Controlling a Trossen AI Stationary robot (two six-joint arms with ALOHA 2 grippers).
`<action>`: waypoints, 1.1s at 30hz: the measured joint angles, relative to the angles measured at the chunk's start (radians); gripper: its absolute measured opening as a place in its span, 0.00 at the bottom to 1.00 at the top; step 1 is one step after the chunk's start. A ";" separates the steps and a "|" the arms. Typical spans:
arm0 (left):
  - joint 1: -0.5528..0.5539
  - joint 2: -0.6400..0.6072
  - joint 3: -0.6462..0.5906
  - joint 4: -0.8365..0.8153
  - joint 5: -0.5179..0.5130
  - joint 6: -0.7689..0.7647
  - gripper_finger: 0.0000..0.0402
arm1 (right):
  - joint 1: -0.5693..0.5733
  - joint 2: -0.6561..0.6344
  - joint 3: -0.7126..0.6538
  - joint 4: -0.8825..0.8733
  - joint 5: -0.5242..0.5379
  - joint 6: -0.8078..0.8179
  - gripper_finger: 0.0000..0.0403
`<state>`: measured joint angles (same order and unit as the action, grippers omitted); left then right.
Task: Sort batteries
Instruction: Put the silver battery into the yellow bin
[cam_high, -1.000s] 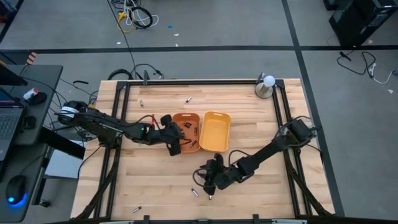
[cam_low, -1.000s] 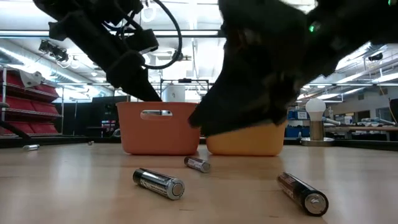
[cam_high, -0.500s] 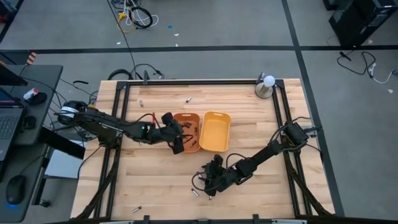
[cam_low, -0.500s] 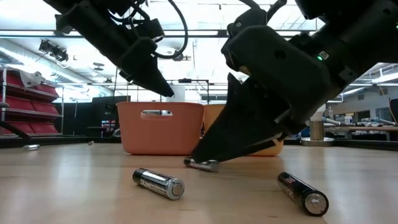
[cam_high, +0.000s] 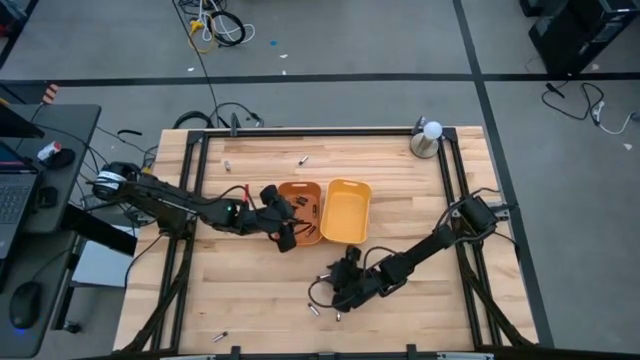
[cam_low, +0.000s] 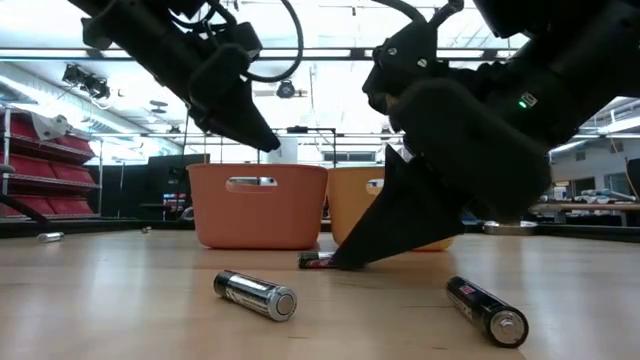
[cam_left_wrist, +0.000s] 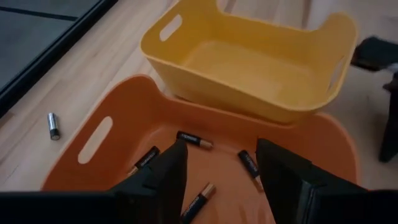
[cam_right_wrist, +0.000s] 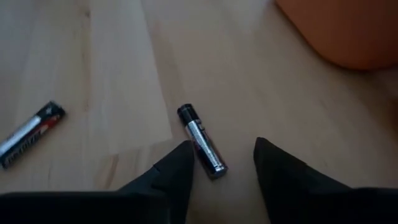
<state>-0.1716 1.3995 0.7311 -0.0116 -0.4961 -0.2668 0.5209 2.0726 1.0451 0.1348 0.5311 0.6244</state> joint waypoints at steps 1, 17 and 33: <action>-0.002 -0.001 0.000 0.008 0.000 0.000 0.46 | 0.003 0.001 0.000 0.001 0.000 -0.020 0.39; -0.107 -0.013 0.000 0.066 -0.035 -0.007 0.46 | 0.023 -0.020 -0.002 -0.016 -0.028 -0.207 0.04; -0.342 -0.150 0.001 0.005 -0.057 -0.055 0.46 | 0.028 -0.358 -0.002 -0.206 0.139 -0.353 0.02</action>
<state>-0.5138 1.2497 0.7319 -0.0067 -0.5529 -0.3218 0.5487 1.7145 1.0435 -0.0714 0.6703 0.2716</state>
